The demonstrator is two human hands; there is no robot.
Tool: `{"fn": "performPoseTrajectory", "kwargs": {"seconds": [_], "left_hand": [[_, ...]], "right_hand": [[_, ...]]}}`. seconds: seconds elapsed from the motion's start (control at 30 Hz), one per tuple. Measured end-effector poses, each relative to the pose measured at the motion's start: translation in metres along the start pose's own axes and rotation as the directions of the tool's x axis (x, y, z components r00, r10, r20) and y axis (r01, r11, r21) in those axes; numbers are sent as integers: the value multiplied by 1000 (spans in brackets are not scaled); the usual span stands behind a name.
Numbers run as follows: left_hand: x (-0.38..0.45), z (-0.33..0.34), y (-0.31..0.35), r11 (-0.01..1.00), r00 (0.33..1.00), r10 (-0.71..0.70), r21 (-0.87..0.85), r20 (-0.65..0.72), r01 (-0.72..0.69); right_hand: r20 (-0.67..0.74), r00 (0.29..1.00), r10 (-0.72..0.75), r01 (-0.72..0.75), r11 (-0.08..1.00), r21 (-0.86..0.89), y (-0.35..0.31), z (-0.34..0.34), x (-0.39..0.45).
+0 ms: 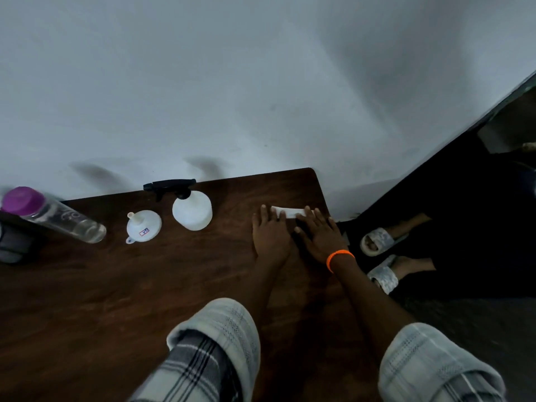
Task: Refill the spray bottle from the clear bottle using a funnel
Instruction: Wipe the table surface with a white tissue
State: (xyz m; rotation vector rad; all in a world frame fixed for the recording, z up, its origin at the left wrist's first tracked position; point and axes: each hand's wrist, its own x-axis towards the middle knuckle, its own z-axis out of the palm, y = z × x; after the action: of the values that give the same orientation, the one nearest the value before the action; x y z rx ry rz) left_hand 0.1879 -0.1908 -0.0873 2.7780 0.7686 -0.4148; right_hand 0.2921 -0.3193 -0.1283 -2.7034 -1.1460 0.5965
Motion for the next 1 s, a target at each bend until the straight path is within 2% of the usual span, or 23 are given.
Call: {"fn": "performPoseTrajectory", "kwargs": {"seconds": [0.2, 0.43, 1.0], "left_hand": [[5, -1, 11, 999, 998, 47, 26, 41, -48], [-34, 8, 32, 996, 993, 89, 11, 74, -90], [-214, 74, 77, 987, 975, 153, 21, 164, -159]], "right_hand": [[-5, 999, 49, -48, 996, 74, 13, 3, -7], [9, 993, 114, -114, 990, 82, 22, 13, -58], [4, 989, 147, -147, 987, 61, 41, 67, -257]]}}
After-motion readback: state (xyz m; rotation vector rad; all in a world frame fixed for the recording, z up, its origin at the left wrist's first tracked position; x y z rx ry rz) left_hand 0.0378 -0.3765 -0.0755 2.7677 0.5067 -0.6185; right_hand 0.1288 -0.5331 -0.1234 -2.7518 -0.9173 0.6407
